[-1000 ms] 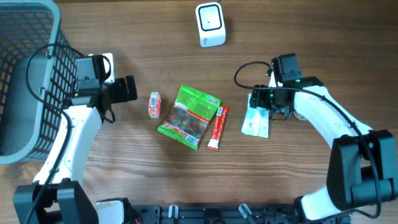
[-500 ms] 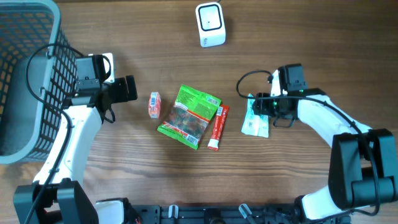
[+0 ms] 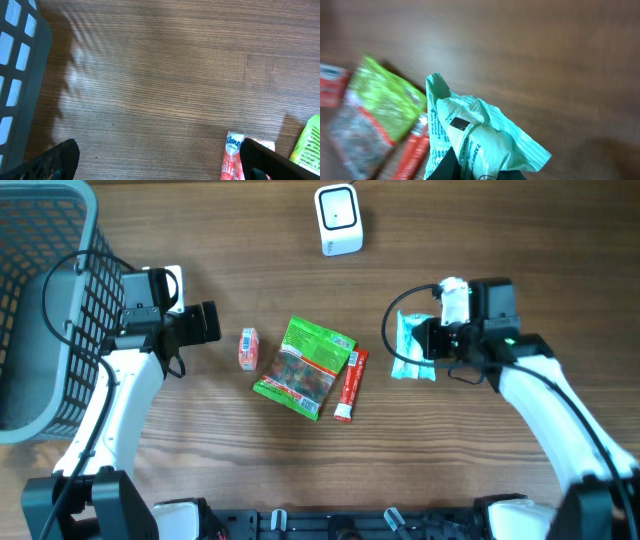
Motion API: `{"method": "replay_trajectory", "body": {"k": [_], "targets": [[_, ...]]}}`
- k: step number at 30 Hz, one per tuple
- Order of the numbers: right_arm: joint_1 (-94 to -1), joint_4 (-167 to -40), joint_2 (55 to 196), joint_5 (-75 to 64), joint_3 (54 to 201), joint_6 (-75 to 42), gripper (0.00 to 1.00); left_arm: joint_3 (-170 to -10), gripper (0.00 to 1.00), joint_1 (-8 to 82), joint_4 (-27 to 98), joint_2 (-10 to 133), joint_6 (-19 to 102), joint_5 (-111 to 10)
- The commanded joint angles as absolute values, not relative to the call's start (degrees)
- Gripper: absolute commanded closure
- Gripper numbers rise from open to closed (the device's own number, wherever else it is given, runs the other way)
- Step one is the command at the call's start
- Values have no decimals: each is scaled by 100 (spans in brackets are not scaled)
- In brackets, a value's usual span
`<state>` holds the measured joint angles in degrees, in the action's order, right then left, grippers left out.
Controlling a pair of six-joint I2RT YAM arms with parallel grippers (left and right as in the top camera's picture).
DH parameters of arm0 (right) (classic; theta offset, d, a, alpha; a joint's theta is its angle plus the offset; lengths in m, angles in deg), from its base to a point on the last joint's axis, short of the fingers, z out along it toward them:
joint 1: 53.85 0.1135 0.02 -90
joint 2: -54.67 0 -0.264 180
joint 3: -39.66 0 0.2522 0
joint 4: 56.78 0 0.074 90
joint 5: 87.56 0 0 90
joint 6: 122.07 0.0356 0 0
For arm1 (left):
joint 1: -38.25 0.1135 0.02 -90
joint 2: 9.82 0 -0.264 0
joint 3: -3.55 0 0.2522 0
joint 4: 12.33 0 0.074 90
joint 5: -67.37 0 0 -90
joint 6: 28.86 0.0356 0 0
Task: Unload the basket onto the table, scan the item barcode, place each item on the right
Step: 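Carry wipes pack up to the white scanner and hold it beneath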
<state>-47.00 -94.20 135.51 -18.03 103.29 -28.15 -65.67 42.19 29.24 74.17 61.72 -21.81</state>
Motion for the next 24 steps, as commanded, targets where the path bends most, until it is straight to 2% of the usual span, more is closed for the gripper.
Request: {"method": "replay_trajectory", "body": {"k": [1, 4, 8, 11, 14, 19, 24], "targets": [[-4680, -9276, 12917, -2467, 10524, -3195, 96, -6652, 0, 4250, 2909, 7334, 6201, -2149], [-4680, -9357, 12598, -2410, 10880, -3158, 96, -6652, 0, 4250, 2909, 7334, 6201, -2149], [-4680, -10225, 12659, -1921, 12183, -2900, 96, -6652, 0, 4250, 2909, 7334, 6201, -2149], [-4673, -11022, 12843, -1278, 13380, -2885, 96, -6652, 0, 4250, 2909, 7334, 6201, -2149], [-4597, -11230, 13037, -273, 14231, -2738, 96, -6652, 0, 4250, 2909, 7334, 6201, -2149], [-3801, -10128, 13498, 1692, 14617, -2983, 96, -6652, 0, 4250, 2909, 7334, 6201, -2149], [-2861, -8736, 14690, 3050, 14617, -3656, 96, -6652, 0, 4250, 2909, 7334, 6201, -2149]]}}
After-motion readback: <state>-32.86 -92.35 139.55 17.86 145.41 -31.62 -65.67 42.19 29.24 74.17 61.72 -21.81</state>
